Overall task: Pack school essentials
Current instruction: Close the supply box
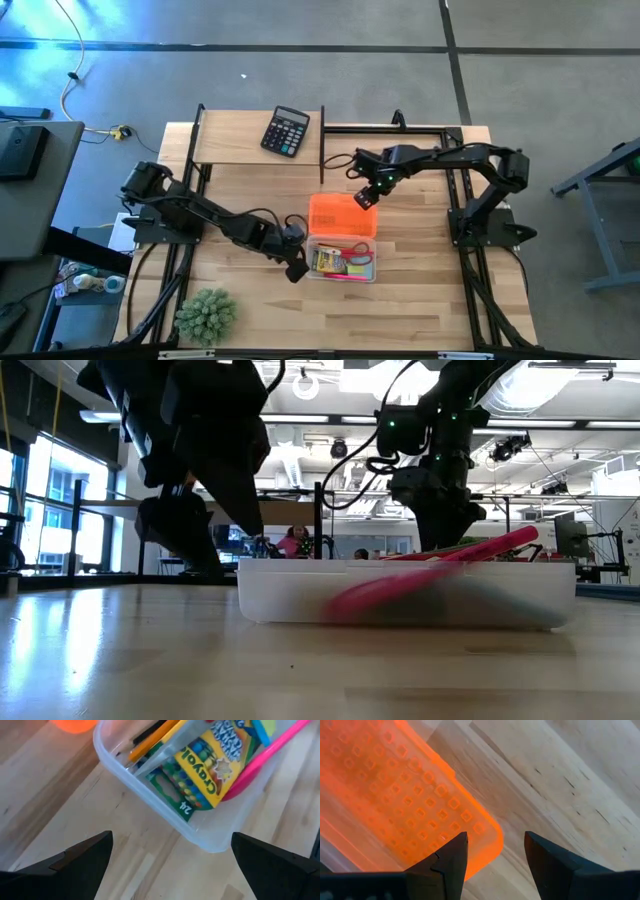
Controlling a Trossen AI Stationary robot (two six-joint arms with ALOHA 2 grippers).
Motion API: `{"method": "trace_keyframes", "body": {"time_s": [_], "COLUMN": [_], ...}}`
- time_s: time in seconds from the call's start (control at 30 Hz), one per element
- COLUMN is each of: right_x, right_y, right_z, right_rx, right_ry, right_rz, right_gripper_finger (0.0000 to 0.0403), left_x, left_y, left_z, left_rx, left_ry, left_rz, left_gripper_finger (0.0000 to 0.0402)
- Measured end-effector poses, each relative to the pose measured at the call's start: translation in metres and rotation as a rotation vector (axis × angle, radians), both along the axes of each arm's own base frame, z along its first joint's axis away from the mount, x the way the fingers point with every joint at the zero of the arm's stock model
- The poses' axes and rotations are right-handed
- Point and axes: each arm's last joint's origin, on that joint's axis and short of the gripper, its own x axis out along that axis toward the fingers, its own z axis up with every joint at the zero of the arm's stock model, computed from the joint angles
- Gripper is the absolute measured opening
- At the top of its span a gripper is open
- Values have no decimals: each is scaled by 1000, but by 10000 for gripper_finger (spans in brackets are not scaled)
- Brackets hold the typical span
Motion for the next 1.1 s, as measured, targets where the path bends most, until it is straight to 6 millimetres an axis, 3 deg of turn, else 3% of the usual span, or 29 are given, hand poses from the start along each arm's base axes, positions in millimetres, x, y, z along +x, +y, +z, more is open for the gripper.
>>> {"method": "trace_keyframes", "body": {"time_s": [0.4,0.6,1.1], "right_x": [-3,0,4], "right_y": [7,11,15], "right_z": [-19,-19,-32], "right_rx": [8,-43,-53], "right_ry": [6,-4,43], "right_rz": [-14,-12,-34], "right_gripper_finger": [185,183,104], "left_x": [3,3,3], "left_y": [-7,-7,-6], "left_z": [-7,-7,-7], "left_rx": [-45,-45,-36], "left_ry": [4,5,5], "left_rz": [6,7,13], "left_gripper_finger": [395,395,395]}}
